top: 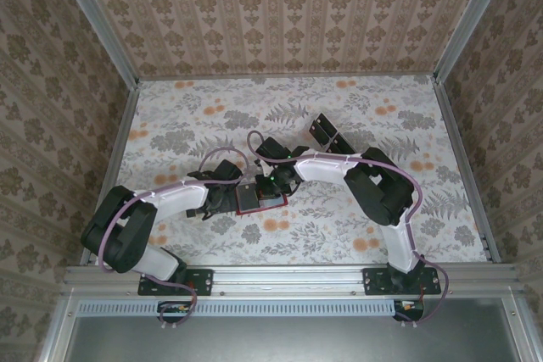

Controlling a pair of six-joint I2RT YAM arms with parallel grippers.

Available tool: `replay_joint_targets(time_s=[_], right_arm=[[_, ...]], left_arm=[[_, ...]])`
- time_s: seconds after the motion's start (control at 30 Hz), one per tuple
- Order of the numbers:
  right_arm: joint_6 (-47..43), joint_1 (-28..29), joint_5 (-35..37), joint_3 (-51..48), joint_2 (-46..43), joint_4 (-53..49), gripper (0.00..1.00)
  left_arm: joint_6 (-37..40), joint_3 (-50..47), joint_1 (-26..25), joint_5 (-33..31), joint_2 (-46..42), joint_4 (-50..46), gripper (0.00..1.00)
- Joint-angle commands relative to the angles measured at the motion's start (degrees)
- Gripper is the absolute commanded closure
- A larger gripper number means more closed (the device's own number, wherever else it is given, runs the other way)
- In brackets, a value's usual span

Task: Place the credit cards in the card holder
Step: Insert the credit card into the card slot, then close the card holder at the center of the table.

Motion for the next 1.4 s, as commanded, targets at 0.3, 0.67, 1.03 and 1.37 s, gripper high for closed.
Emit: replay_joint_targets(time_s=[0.3, 0.67, 1.03, 1.37], right_arm=[[-4.52, -0.90, 4.77, -1.02, -11.65, -5.69, 0.62], [-12.27, -1.55, 21.69, 2.32, -7.77, -14.86, 0.32], [-13.11, -1.01, 24.10, 4.55, -3.66, -15.53, 0.41], [-12.86, -1.05, 24.83, 1.76, -6.68, -15.65, 0.95]], left_arm=[[1.45, -0.47, 2.70, 3.87, -4.56, 12.56, 0.00], [3.59, -0.65, 6.92, 5.06, -14.03, 7.88, 0.00], [3.25, -2.58, 7.09, 7.32, -14.85, 9.52, 0.00], [3.80, -4.07, 6.33, 14.22, -14.56, 17.35, 0.00]])
